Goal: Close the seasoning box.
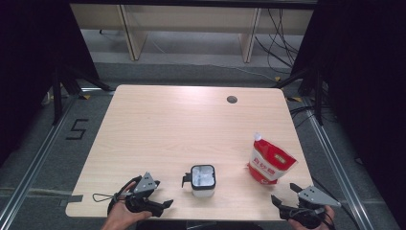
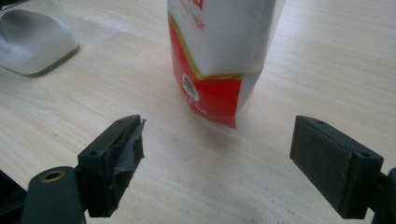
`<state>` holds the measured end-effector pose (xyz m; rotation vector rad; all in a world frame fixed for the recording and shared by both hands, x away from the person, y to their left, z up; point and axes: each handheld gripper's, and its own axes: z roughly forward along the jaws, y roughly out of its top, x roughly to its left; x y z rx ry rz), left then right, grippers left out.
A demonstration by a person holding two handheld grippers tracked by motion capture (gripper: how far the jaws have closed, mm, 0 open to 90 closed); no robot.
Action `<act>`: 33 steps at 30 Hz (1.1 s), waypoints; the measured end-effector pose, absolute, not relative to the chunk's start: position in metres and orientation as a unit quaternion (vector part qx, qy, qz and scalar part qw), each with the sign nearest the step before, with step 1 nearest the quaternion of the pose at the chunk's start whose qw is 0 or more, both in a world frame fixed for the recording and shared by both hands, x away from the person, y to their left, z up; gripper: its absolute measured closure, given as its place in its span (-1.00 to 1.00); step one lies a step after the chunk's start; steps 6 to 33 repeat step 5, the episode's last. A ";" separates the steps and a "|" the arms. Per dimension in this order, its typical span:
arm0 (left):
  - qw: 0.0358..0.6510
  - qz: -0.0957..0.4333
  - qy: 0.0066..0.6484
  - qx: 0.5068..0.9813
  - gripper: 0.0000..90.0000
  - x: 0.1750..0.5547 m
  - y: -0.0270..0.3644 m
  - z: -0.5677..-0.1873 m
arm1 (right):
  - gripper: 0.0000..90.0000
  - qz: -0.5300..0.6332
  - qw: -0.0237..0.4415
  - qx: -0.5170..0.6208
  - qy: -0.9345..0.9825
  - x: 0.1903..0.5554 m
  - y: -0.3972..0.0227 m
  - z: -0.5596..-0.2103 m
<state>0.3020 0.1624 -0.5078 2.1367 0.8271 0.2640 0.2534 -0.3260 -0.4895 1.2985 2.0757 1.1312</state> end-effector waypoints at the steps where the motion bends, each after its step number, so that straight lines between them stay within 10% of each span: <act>1: 0.408 0.103 0.328 0.846 -0.62 0.302 0.163 -0.507 | -0.60 0.411 0.227 0.454 0.757 0.256 -0.328 -0.490; 33: 0.406 0.107 0.324 0.848 -0.63 0.304 0.165 -0.509 | -0.62 0.403 0.220 0.472 0.752 0.255 -0.327 -0.492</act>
